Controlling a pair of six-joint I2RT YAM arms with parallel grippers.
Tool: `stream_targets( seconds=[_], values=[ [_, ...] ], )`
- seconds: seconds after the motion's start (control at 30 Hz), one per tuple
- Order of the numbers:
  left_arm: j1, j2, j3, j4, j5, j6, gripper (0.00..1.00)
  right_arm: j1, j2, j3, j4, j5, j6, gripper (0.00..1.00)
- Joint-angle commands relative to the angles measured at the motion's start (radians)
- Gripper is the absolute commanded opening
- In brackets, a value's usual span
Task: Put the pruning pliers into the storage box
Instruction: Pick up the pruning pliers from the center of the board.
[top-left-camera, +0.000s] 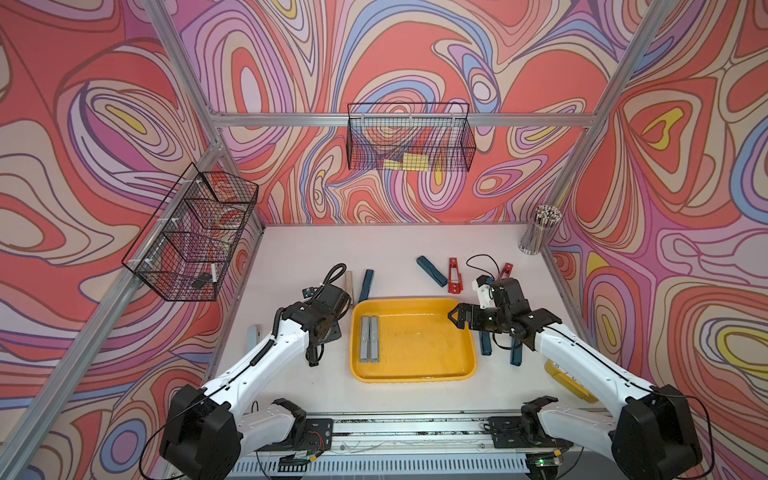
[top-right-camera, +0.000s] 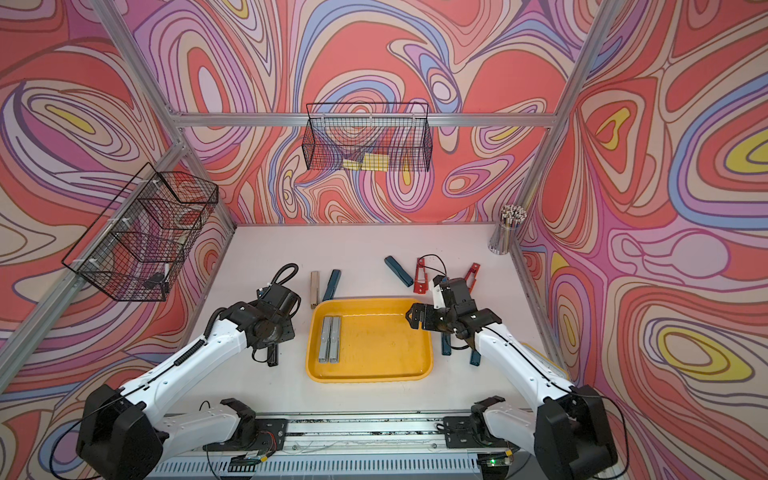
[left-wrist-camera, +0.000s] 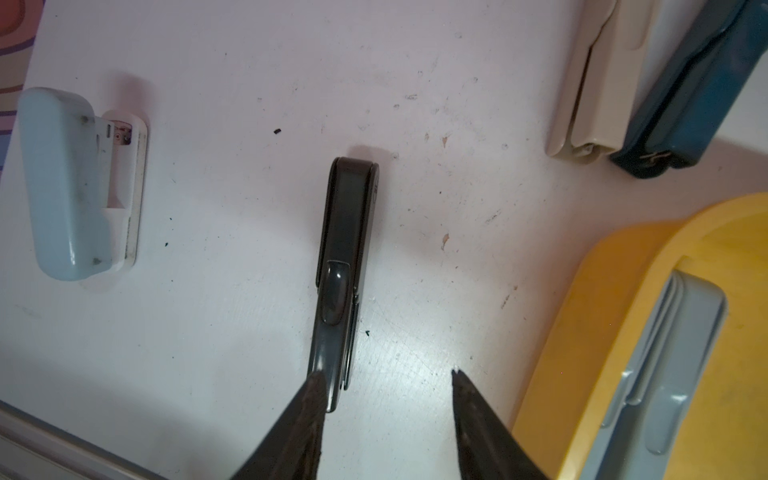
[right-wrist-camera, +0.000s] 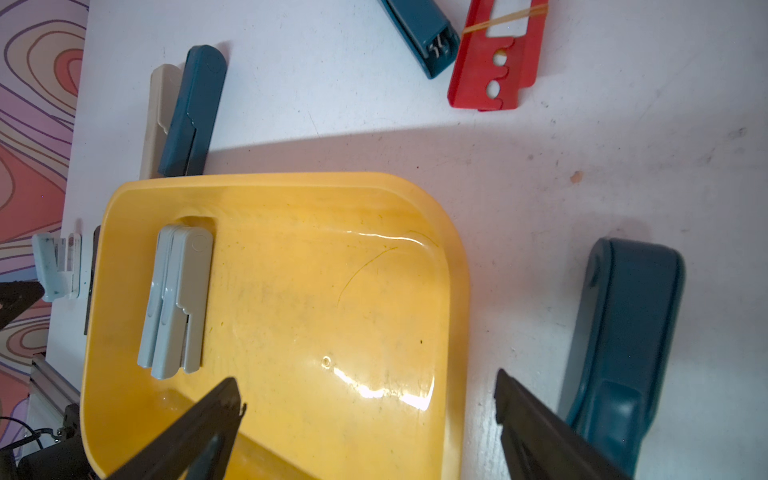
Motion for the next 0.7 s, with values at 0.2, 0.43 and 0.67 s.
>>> stream_targets(
  seconds=[0.2, 0.43, 0.67],
  values=[
    [0.077, 0.062, -0.02, 0.067, 0.034, 0.091, 0.55, -0.004, 0.012, -0.008, 0.004, 0.005, -0.003, 0.98],
    [0.158, 0.067, -0.02, 0.093, 0.043, 0.157, 0.56, -0.005, 0.019, 0.0, -0.002, 0.009, -0.004, 0.98],
    [0.233, 0.122, -0.02, 0.13, 0.108, 0.241, 0.58, -0.005, 0.04, 0.01, 0.003, 0.01, -0.001, 0.98]
  ],
)
